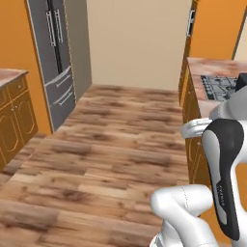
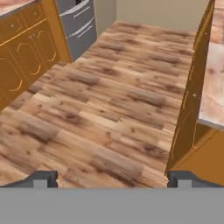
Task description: Navigate to the fridge.
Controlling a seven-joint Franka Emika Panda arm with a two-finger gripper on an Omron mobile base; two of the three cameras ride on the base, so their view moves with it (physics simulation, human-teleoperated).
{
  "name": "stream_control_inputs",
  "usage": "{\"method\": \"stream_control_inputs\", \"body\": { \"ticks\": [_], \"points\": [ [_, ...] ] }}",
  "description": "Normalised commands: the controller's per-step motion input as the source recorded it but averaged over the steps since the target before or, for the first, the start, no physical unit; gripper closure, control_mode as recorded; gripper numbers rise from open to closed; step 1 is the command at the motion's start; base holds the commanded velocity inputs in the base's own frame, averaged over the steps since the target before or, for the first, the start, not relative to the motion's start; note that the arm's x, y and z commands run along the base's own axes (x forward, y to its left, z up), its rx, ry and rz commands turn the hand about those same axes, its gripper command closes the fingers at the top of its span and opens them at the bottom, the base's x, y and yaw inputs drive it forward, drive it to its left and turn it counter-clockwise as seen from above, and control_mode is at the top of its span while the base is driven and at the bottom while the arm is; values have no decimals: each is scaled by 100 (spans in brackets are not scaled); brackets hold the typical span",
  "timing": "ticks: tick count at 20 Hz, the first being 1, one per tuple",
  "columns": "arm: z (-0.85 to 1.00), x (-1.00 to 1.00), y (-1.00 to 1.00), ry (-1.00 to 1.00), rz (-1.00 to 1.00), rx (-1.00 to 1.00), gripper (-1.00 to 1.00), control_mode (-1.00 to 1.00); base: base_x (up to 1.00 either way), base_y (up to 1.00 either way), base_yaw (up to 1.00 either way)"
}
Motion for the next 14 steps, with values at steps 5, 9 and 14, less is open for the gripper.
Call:
{"method": "stream_control_inputs", "body": {
  "ticks": [5,9,14],
  "points": [
    [0,0,0,0,0,0,-100,100,100,100,-44],
    [0,0,0,0,0,0,-100,100,100,100,-46],
    [0,0,0,0,0,0,-100,100,100,100,-45]
  ]
}}
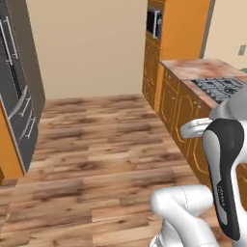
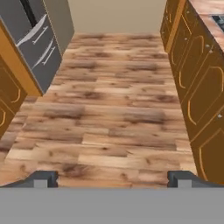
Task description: Navigate to the fridge.
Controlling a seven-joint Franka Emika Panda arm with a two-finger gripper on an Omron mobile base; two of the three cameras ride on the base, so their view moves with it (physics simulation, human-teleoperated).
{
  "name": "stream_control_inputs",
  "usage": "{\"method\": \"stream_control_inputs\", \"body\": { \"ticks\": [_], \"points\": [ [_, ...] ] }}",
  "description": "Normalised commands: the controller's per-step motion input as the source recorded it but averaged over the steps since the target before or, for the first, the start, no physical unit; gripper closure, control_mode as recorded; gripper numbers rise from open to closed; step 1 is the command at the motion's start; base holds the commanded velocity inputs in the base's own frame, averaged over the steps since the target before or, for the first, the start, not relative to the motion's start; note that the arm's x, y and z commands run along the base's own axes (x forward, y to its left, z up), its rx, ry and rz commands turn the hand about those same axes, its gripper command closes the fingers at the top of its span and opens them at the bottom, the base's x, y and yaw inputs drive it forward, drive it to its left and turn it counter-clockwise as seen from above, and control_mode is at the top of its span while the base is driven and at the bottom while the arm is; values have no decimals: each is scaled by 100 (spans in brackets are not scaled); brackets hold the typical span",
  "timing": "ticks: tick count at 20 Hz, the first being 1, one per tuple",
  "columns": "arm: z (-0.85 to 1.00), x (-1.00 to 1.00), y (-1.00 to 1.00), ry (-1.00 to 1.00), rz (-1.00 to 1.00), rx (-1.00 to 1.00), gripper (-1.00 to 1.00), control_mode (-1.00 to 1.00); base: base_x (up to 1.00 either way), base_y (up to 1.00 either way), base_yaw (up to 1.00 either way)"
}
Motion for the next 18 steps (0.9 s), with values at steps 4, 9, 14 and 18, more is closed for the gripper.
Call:
{"method": "stream_control_inputs", "body": {
  "ticks": [4,9,14,18],
  "points": [
    [0,0,0,0,0,0,-100,100,100,100,-40],
    [0,0,0,0,0,0,-100,100,100,90,-16],
    [0,0,0,0,0,0,-100,100,100,32,7],
    [0,0,0,0,0,0,-100,100,100,-13,60]
  ]
}}
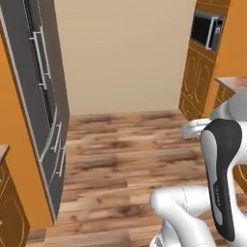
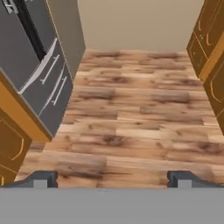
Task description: Navigate to the fridge.
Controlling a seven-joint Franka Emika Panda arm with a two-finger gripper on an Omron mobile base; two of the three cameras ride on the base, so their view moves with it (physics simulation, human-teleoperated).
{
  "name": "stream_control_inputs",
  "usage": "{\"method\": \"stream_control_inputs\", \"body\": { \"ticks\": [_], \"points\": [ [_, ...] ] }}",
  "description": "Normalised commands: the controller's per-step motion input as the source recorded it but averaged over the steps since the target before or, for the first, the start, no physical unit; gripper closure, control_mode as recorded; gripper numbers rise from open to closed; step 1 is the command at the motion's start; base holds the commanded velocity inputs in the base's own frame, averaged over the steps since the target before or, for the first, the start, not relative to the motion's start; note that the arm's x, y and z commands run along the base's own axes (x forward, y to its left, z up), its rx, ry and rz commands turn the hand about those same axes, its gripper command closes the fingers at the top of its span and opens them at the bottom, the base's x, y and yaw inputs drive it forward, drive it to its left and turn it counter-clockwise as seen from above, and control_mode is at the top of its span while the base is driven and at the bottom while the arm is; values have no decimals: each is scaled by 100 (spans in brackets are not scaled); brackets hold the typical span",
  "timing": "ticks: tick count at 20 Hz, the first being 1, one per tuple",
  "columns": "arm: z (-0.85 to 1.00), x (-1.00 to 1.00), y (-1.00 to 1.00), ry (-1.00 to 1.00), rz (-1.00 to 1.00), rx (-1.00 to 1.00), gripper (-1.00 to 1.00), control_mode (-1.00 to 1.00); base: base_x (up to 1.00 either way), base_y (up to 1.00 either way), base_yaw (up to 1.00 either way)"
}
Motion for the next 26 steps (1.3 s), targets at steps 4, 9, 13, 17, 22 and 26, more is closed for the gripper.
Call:
{"method": "stream_control_inputs", "body": {
  "ticks": [4,9,13,17,22,26],
  "points": [
    [0,0,0,0,0,0,-100,100,68,-1,93],
    [0,0,0,0,0,0,-100,100,32,0,100],
    [0,0,0,0,0,0,-100,100,32,0,100],
    [0,0,0,0,0,0,-100,100,21,-16,96],
    [0,0,0,0,0,0,-100,100,0,-79,72],
    [0,0,0,0,0,0,-100,100,0,-100,50]
  ]
}}
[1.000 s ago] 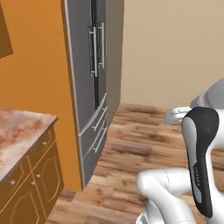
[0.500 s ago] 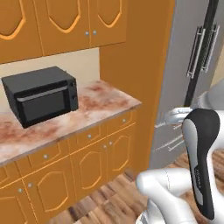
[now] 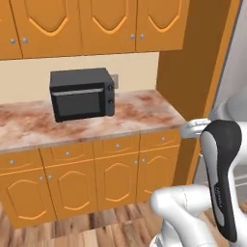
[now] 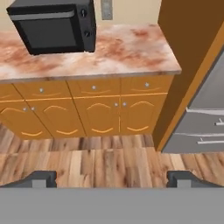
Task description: Navigate to the fridge.
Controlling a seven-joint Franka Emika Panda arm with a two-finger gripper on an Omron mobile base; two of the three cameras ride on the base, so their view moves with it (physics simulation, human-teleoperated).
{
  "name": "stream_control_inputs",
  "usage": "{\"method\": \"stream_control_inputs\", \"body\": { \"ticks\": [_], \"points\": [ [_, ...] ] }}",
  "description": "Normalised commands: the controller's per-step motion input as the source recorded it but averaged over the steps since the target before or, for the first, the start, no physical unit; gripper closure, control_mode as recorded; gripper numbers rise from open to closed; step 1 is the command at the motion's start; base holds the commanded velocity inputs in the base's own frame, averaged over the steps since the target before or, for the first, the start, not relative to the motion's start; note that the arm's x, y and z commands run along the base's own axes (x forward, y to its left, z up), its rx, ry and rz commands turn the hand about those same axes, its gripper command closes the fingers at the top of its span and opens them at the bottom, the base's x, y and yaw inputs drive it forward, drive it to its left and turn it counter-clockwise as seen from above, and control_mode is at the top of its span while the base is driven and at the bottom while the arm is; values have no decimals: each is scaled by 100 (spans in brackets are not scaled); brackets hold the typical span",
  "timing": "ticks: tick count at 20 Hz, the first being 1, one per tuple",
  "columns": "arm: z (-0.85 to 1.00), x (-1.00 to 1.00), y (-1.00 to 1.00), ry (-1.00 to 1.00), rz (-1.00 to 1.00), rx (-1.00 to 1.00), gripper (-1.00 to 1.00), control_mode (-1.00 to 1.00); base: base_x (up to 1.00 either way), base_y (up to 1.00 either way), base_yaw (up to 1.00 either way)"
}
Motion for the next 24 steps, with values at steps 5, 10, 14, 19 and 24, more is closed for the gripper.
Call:
{"method": "stream_control_inputs", "body": {
  "ticks": [5,10,14,19,24],
  "points": [
    [0,0,0,0,0,0,-100,100,-22,-100,34],
    [0,0,0,0,0,0,-100,100,-76,-100,8],
    [0,0,0,0,0,0,-100,100,-41,-100,-6],
    [0,0,0,0,0,0,-100,100,45,-86,-8],
    [0,0,0,0,0,0,-100,100,99,-55,-4]
  ]
}}
